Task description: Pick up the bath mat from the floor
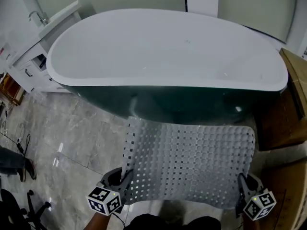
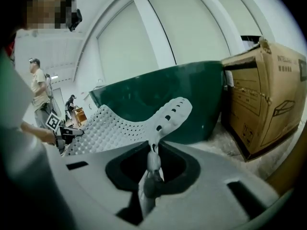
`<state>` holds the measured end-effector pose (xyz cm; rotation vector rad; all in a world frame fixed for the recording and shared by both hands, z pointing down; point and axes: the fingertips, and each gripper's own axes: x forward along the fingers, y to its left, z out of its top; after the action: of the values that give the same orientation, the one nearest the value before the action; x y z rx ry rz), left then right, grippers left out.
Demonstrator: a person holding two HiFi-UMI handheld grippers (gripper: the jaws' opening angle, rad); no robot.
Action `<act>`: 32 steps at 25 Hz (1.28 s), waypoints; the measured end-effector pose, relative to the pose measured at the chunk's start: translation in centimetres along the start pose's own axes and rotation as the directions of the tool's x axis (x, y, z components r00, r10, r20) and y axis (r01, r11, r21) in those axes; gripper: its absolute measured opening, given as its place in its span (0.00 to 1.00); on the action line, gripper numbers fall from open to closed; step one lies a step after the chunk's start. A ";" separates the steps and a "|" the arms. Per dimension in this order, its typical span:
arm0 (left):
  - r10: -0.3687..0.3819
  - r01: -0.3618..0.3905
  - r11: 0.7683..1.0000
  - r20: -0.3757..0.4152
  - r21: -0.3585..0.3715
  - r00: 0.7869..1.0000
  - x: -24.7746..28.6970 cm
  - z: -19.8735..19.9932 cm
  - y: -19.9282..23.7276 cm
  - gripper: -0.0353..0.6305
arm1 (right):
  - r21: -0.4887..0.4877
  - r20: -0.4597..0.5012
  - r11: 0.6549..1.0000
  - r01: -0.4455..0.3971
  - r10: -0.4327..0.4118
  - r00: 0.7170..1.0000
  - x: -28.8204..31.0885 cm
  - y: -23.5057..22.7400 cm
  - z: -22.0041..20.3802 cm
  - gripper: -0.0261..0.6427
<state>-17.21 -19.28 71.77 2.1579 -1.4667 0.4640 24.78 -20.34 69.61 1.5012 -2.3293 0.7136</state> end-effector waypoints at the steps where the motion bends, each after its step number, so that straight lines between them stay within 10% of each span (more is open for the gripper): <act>1: 0.002 -0.002 1.000 0.003 -0.005 1.000 -0.9 0.9 -0.2 0.20 | -0.001 -0.002 1.000 0.000 0.000 1.000 -0.7 0.5 1.0 0.12; 32: 0.033 -0.020 0.997 0.170 -0.075 0.985 -30.4 35.2 -8.5 0.20 | -0.007 0.186 1.000 -0.014 0.015 0.982 -26.1 15.7 37.8 0.12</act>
<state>-20.11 -13.40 24.94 2.1674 -1.5794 0.2348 22.74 -15.53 21.34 1.6133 -2.4773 0.5925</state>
